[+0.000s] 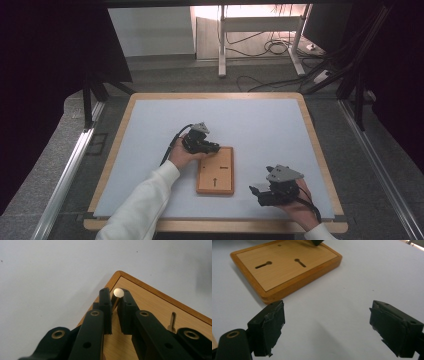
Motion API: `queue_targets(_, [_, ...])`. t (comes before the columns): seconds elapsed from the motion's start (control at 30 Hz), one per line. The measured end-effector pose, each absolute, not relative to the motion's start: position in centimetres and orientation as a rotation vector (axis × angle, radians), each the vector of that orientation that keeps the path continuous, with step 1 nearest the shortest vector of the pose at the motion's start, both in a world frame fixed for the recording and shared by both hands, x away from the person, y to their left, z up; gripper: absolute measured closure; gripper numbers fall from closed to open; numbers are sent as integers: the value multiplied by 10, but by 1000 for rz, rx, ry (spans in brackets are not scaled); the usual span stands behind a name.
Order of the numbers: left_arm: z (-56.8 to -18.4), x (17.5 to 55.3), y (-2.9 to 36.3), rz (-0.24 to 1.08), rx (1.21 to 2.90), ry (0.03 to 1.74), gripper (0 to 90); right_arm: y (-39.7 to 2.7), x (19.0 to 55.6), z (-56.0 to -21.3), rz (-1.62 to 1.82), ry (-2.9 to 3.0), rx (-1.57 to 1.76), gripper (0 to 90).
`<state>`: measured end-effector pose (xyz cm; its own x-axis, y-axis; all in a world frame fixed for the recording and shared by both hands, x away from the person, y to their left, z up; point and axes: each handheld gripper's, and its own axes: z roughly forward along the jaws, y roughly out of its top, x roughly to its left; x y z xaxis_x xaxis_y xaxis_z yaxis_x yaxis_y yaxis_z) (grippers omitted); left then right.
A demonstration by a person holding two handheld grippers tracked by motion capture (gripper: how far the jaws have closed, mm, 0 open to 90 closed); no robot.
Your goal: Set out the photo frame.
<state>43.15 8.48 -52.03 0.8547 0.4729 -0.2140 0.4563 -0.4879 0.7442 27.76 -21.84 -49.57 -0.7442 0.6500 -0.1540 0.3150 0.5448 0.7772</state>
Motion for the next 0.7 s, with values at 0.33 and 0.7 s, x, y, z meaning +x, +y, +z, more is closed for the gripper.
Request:
queue_targets(0.33, [-519, 439, 86, -38, 2166, 679, 823, -180, 277, -496, 1053, 2434, 656, 133])
queue_targets(0.7, [-519, 442, 87, -70, 2161, 686, 822, -150, 276, -504, 984, 2485, 547, 102])
